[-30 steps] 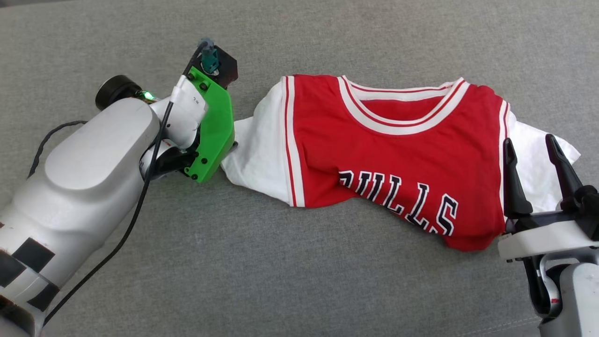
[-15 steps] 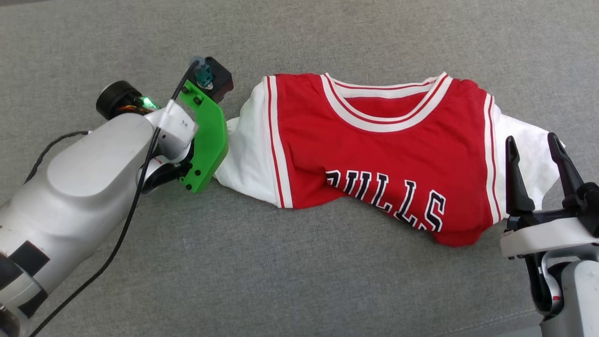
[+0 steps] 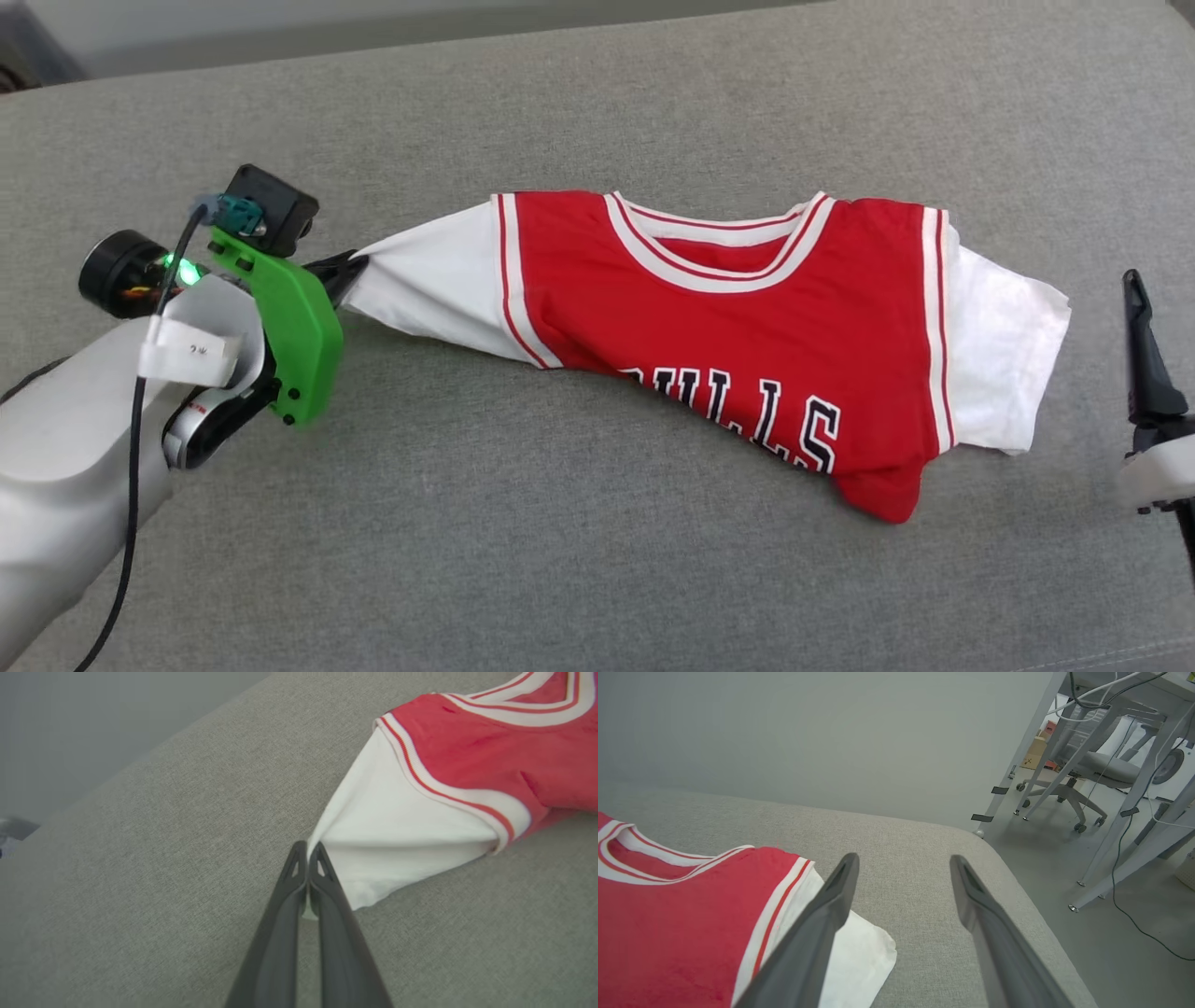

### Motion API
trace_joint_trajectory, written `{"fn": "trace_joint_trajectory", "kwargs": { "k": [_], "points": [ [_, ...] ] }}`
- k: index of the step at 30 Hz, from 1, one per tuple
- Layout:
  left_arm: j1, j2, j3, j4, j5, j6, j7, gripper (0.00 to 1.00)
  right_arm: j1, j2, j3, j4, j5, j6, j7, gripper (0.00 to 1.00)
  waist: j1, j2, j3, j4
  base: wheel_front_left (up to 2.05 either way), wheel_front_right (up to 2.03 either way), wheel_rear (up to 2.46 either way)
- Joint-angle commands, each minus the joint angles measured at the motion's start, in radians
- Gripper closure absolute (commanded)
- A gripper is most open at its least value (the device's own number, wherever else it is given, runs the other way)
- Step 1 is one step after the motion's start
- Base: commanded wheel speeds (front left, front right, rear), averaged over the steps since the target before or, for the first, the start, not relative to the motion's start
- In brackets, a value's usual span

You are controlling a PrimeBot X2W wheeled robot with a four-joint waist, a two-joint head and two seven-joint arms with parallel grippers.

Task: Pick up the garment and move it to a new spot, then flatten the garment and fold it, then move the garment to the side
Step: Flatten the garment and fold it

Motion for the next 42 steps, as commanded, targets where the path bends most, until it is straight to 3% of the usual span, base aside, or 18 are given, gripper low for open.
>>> {"fn": "trace_joint_trajectory", "kwargs": {
  "k": [1, 5, 12, 16, 22, 37, 38, 40, 42],
  "points": [
    [0.022, 0.025, 0.011, -0.019, -0.009, 0.019, -0.014, 1.0, -0.024, -0.037, 0.015, -0.016, 0.021, -0.001, 0.037, 0.0, 0.0, 0.0, -0.018, 0.017, 0.0, 0.0, 0.0],
    [0.046, 0.07, 0.025, -0.09, -0.008, 0.063, -0.037, 1.0, -0.071, -0.16, 0.072, -0.044, 0.113, -0.001, 0.187, 0.0, 0.0, 0.0, -0.012, 0.032, 0.0, 0.0, 0.0],
    [0.042, 0.089, 0.03, -0.199, 0.018, 0.119, -0.042, 1.0, -0.177, -0.431, 0.299, -0.06, 0.392, -0.001, 0.576, 0.0, 0.0, 0.0, 0.034, 0.07, 0.0, 0.0, 0.0],
    [0.022, 0.086, 0.032, -0.244, 0.04, 0.14, -0.042, 1.0, -0.261, -0.515, 0.398, -0.033, 0.514, -0.001, 0.774, 0.0, 0.0, 0.0, 0.071, 0.091, 0.0, 0.0, 0.0],
    [-0.009, 0.083, 0.038, -0.288, 0.07, 0.161, -0.045, 1.0, -0.374, -0.542, 0.517, 0.059, 0.571, -0.001, 0.884, 0.0, 0.0, 0.0, 0.127, 0.116, 0.0, 0.0, 0.0],
    [-0.027, 0.077, 0.042, -0.323, 0.093, 0.183, -0.064, 1.0, -0.413, -0.503, 0.799, 0.277, 0.661, -0.001, 0.863, 0.0, 0.0, 0.0, 0.18, 0.142, 0.0, 0.0, 0.0],
    [-0.025, 0.077, 0.043, -0.321, 0.091, 0.183, -0.065, 1.0, -0.417, -0.502, 0.809, 0.28, 0.666, -0.001, 0.856, 0.84, 0.0, 0.0, 0.179, 0.14, 0.0, 0.0, 0.0],
    [-0.02, 0.078, 0.04, -0.314, 0.087, 0.18, -0.065, 1.0, -0.43, -0.501, 0.824, 0.283, 0.675, -0.001, 0.831, 1.0, 0.0, 0.0, 0.172, 0.135, 0.0, 0.0, 0.0],
    [-0.012, 0.078, 0.038, -0.305, 0.081, 0.177, -0.067, 1.0, -0.449, -0.5, 0.825, 0.292, 0.683, -0.001, 0.793, 1.0, 0.0, 0.0, 0.157, 0.13, 0.0, 0.0, 0.0]
  ]
}}
